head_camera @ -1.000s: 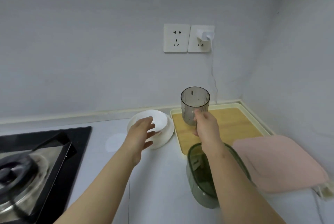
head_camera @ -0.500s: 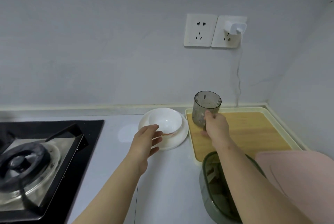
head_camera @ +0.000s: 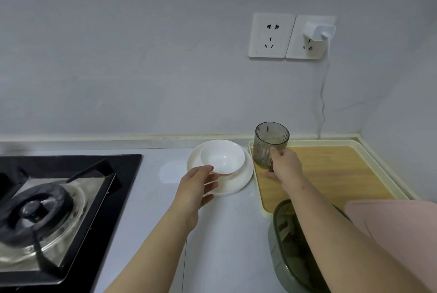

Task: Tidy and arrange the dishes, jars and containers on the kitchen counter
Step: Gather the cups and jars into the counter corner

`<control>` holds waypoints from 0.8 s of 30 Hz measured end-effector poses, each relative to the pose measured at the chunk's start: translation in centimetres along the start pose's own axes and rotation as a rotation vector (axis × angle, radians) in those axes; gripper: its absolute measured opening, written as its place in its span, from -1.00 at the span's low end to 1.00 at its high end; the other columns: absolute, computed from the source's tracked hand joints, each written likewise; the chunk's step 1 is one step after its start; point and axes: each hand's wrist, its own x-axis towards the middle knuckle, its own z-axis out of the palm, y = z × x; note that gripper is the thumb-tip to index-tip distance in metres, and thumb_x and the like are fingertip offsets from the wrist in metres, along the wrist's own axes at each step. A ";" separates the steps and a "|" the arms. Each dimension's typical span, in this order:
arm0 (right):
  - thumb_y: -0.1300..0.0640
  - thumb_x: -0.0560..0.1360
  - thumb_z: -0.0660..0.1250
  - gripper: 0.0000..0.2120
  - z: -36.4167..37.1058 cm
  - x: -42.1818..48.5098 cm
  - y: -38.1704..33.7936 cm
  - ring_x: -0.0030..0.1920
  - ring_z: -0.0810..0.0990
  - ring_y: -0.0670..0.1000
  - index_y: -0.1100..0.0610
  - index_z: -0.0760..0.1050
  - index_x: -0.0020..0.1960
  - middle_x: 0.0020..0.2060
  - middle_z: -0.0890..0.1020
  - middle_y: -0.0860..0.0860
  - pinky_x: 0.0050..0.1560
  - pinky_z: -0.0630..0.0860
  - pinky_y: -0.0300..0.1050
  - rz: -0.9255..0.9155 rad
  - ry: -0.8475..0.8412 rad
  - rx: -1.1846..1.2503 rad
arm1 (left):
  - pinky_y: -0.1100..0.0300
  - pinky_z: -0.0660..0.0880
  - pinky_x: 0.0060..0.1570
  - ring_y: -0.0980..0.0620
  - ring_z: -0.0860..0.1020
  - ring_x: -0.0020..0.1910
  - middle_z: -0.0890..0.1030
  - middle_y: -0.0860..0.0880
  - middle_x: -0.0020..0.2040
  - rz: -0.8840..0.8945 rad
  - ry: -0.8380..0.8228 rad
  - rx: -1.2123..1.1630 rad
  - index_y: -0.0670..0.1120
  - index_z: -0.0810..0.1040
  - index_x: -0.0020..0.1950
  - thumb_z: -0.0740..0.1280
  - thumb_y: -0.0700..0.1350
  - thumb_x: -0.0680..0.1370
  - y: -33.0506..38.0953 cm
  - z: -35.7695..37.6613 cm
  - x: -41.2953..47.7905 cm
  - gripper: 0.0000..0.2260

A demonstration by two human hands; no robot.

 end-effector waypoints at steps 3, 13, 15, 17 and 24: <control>0.04 0.63 0.11 -0.76 0.0 0.4 0.2 0.03 0.59 0.22 0.22 0.37 -0.03 0.09 0.50 0.17 -0.21 0.58 -0.11 0.024 -0.003 -0.002 | 0.10 0.48 0.01 -0.03 0.58 -0.01 0.62 -0.04 -0.06 0.004 0.005 -0.006 -0.06 0.52 0.06 0.24 -0.07 0.58 0.0 -0.2 0.2 -0.88; 0.07 0.63 0.11 -0.71 0.2 1.6 0.4 0.00 0.55 0.17 0.27 0.43 0.15 0.17 0.49 0.20 -0.04 0.60 0.00 0.052 0.003 0.013 | 0.09 0.50 0.04 -0.02 0.58 -0.03 0.61 -0.05 -0.07 -0.003 0.012 -0.023 -0.04 0.52 -0.01 0.24 -0.09 0.58 -0.2 -0.6 0.7 -0.92; 0.07 0.63 0.10 -0.72 0.2 1.8 0.3 0.04 0.55 0.19 0.27 0.43 0.13 0.15 0.50 0.19 -0.04 0.60 0.00 0.040 0.000 0.007 | 0.11 0.49 0.01 -0.02 0.57 -0.03 0.61 -0.04 -0.07 0.000 0.007 -0.030 -0.05 0.52 0.00 0.24 -0.09 0.58 -0.2 -0.6 0.8 -0.91; 0.07 0.63 0.10 -0.69 0.1 1.9 0.2 0.08 0.54 0.22 0.29 0.44 0.15 0.12 0.49 0.18 -0.05 0.59 -0.01 0.036 -0.003 -0.001 | 0.12 0.49 -0.01 -0.02 0.57 -0.03 0.62 -0.04 -0.07 0.003 0.003 -0.039 -0.05 0.52 0.02 0.24 -0.09 0.58 -0.2 -0.6 0.9 -0.90; 0.08 0.63 0.07 -0.63 0.6 2.0 -0.4 -0.05 0.53 0.20 0.36 0.44 0.17 -0.01 0.53 0.24 0.13 0.52 0.22 0.033 -0.006 -0.085 | 0.13 0.50 -0.03 -0.01 0.58 -0.02 0.62 -0.04 -0.05 -0.005 0.012 -0.054 -0.07 0.52 0.06 0.24 -0.08 0.58 -0.3 -0.9 0.8 -0.87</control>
